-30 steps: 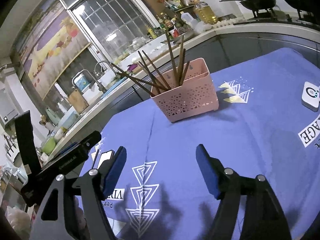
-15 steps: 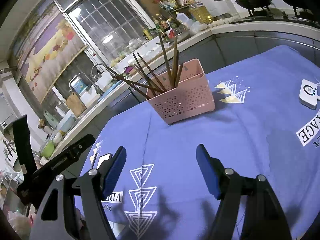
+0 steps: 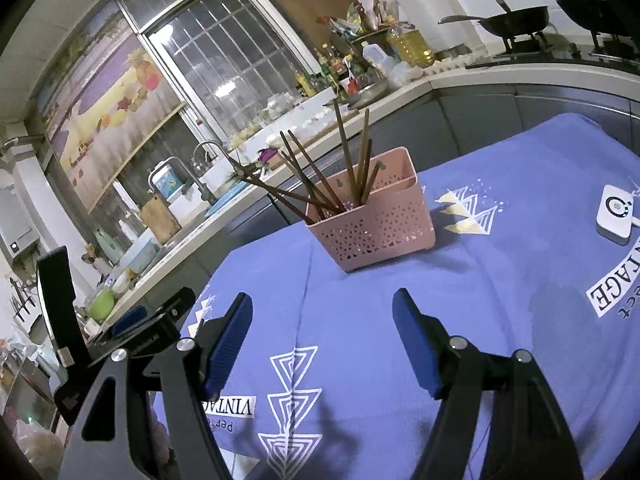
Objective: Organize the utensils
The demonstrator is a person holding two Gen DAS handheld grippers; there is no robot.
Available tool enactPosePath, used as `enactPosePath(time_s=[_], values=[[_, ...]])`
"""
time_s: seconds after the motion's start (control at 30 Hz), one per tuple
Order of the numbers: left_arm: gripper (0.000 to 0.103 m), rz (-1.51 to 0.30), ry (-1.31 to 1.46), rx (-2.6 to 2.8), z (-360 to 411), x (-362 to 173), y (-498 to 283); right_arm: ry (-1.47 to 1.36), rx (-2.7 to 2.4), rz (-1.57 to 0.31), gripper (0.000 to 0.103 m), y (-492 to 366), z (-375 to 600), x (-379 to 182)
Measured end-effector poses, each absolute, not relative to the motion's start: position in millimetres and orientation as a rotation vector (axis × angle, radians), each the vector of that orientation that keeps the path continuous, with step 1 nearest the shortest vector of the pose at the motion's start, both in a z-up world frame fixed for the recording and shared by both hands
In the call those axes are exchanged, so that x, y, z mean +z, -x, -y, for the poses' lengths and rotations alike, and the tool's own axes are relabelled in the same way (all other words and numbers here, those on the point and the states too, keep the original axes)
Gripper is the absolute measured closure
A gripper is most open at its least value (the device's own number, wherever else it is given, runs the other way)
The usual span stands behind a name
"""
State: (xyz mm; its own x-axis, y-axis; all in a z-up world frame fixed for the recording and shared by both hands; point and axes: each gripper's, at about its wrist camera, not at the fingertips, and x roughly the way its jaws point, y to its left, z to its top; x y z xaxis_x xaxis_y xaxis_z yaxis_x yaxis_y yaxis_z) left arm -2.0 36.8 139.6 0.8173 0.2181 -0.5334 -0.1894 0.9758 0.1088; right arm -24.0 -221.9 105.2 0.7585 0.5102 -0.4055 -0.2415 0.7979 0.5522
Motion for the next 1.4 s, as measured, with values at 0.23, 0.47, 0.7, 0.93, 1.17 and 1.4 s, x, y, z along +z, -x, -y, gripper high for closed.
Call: enactPosePath(time_s=[0.23,0.47,0.7,0.93,1.17,1.4], values=[[0.006,-0.556,-0.086,0.253,-32.8,143.0,6.2,-0.506,0.431,-0.561,0.030,20.3,227.4,108.5],[0.006,-0.555,-0.105,0.273,-32.9,143.2,5.6,-0.509,0.432,-0.562,0.030,19.3,228.8,108.1],[0.006,-0.556,-0.107,0.282,-34.2,142.5,3.3,-0.513,0.430,-0.561,0.030,19.1,229.5,107.4],[0.006,-0.551,-0.113,0.293,-35.3,142.2,4.6,-0.509,0.440,-0.565,0.030,18.6,227.5,106.3],[0.006,-0.544,-0.117,0.310,-37.8,142.6,7.0,-0.504,0.451,-0.567,0.030,19.2,222.3,106.2],[0.006,-0.534,-0.135,0.332,-37.6,142.9,8.6,-0.503,0.454,-0.569,0.030,20.2,219.7,106.1]])
